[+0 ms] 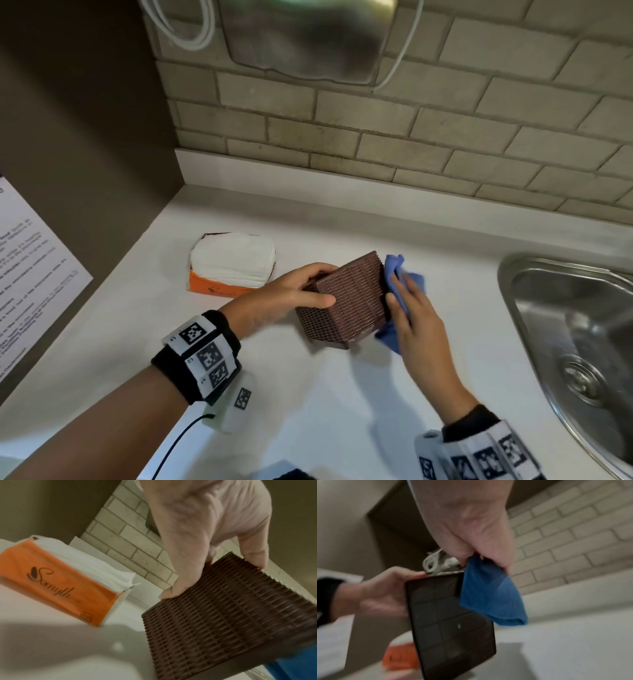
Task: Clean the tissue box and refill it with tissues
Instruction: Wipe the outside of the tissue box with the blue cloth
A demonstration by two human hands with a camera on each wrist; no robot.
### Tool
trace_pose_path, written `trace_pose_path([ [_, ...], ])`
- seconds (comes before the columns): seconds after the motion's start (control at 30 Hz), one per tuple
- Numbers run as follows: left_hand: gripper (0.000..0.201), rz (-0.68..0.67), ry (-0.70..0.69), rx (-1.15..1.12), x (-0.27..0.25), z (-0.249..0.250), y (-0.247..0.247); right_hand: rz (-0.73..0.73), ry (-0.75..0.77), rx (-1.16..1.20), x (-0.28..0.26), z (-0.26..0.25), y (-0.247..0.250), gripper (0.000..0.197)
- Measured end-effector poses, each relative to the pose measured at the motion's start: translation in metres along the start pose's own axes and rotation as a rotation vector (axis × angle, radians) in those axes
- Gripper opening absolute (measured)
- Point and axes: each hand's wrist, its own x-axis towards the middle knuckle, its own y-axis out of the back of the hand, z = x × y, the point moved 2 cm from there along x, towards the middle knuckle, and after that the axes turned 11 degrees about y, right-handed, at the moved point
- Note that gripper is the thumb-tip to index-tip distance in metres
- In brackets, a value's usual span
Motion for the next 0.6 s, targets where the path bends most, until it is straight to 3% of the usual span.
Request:
trace_pose_path([
  [0.13, 0.047, 0.02, 0.052, 0.219, -0.002, 0.009, 0.001, -0.073, -0.211, 0.319, 0.006, -0.001, 0.012, 0.034],
  [0.2, 0.048, 0.091, 0.039, 0.473, -0.003, 0.015, 0.0, -0.064, -0.178, 0.324, 0.005, -0.012, 0.012, 0.031],
  [0.27, 0.041, 0.154, 0.015, 0.581, -0.007, 0.018, 0.002, -0.059, -0.065, 0.255, 0.0, -0.027, 0.006, 0.032],
  [0.4, 0.049, 0.119, 0.007, 0.41, -0.021, 0.014, 0.015, -0.117, 0.048, 0.216, -0.018, -0.052, -0.006, 0.039],
  [0.53, 0.027, 0.1, -0.033, 0.27, -0.025, -0.003, 0.015, -0.132, -0.115, 0.372, -0.011, -0.035, -0.007, 0.041],
  [0.6, 0.026, 0.127, -0.074, 0.215, -0.022, -0.013, 0.011, -0.145, -0.124, 0.341, -0.009, -0.031, -0.007, 0.042],
])
